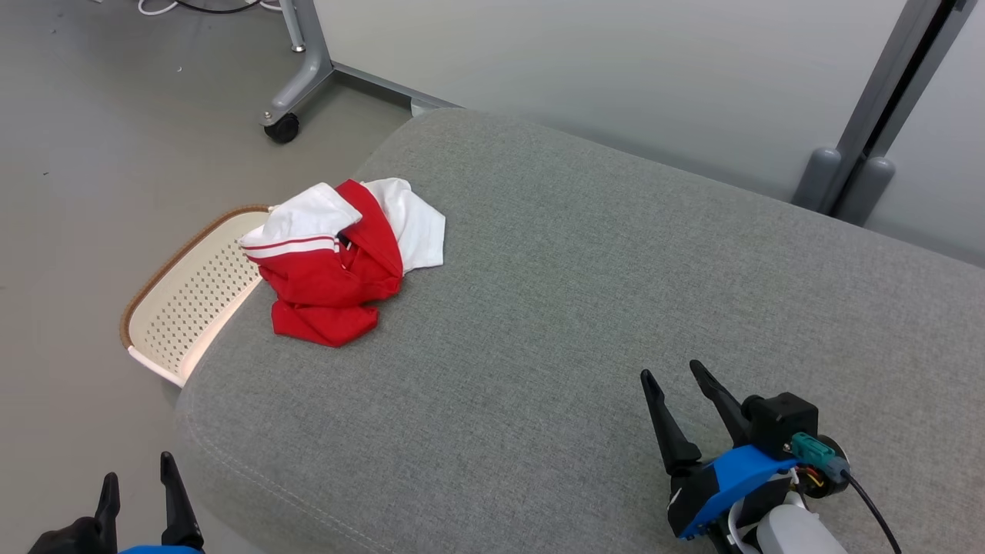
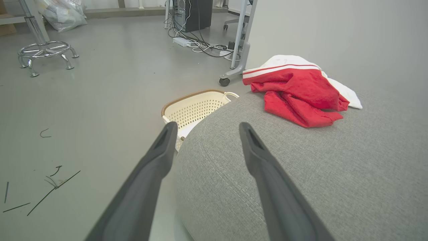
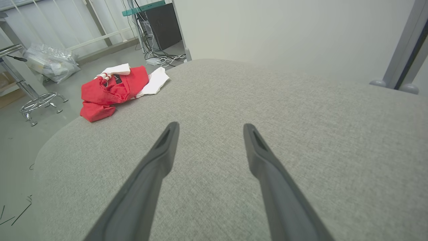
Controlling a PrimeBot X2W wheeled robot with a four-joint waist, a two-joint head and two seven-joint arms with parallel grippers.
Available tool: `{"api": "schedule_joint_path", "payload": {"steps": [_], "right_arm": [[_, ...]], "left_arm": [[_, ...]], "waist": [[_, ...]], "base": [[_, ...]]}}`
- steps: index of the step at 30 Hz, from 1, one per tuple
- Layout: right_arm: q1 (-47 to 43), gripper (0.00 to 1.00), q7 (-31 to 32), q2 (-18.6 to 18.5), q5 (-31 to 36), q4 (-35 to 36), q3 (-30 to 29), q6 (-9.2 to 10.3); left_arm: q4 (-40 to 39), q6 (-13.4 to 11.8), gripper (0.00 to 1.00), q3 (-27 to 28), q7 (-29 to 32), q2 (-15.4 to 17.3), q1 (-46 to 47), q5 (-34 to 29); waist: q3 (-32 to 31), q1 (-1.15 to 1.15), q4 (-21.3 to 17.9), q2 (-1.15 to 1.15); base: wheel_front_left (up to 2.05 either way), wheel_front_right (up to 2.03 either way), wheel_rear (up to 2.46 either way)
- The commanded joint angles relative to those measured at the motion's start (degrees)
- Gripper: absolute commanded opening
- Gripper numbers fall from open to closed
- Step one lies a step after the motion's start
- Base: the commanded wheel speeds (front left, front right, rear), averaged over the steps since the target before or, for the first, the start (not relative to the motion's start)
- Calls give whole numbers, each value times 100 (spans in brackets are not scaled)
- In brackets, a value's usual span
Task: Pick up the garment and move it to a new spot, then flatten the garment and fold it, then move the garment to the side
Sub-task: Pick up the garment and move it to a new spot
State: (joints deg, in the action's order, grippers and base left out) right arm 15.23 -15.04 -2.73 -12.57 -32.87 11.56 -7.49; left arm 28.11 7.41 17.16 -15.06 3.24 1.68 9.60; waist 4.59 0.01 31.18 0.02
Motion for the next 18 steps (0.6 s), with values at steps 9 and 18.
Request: {"api": "schedule_joint_path", "payload": {"steps": [9, 18], "right_arm": [[-50, 100, -20, -31, 279, 176, -223, 0], [342, 100, -20, -29, 638, 519, -46, 0]], "left_arm": [[665, 11, 100, -436, -16, 367, 867, 451], [1466, 11, 100, -1396, -16, 1262, 2085, 1628]], "waist": [[271, -1, -152, -2], [972, -1, -816, -2]], "base": [[0, 0, 0], [0, 0, 0]]}}
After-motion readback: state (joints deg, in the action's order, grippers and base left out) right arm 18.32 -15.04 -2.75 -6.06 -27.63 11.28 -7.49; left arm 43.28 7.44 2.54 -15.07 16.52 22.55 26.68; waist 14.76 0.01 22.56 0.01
